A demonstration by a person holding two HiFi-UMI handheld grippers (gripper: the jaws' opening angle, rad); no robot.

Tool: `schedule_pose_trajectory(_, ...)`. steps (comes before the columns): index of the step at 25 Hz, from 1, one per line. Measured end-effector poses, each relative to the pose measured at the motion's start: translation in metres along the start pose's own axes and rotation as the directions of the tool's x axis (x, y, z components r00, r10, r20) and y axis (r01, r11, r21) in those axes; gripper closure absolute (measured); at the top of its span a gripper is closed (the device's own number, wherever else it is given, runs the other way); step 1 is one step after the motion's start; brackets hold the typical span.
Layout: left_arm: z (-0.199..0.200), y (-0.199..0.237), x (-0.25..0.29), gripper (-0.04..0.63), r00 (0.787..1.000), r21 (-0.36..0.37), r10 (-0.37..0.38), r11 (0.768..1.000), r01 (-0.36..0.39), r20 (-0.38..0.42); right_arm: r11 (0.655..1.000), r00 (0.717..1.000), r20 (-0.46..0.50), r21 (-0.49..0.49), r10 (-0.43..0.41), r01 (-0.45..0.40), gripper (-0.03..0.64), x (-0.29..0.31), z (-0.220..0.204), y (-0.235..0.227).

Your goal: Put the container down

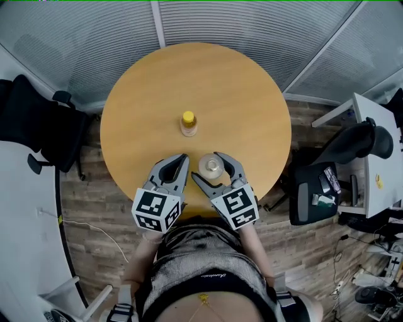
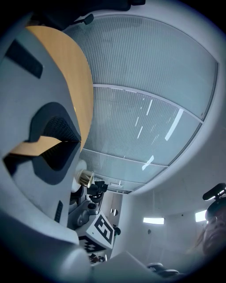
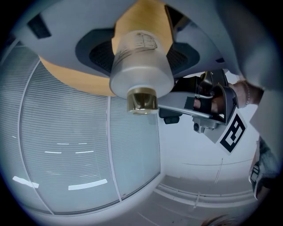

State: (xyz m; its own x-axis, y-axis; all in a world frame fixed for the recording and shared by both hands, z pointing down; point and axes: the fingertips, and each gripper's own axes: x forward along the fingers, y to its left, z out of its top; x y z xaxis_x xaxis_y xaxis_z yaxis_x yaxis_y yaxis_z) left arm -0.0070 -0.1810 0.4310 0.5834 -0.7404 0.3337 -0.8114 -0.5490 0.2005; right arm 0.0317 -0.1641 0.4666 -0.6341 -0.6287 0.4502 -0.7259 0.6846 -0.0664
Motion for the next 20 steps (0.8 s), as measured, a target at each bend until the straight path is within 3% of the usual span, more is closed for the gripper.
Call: schedule_pose_trajectory(20,-0.013,0.006,0.000,0.575,0.999,-0.031,0.015,0.999,-0.016,-0.031,1.000,0.999,-0.043,-0.001,0.018,-0.018,0.267,0.015,-0.016,-0.008)
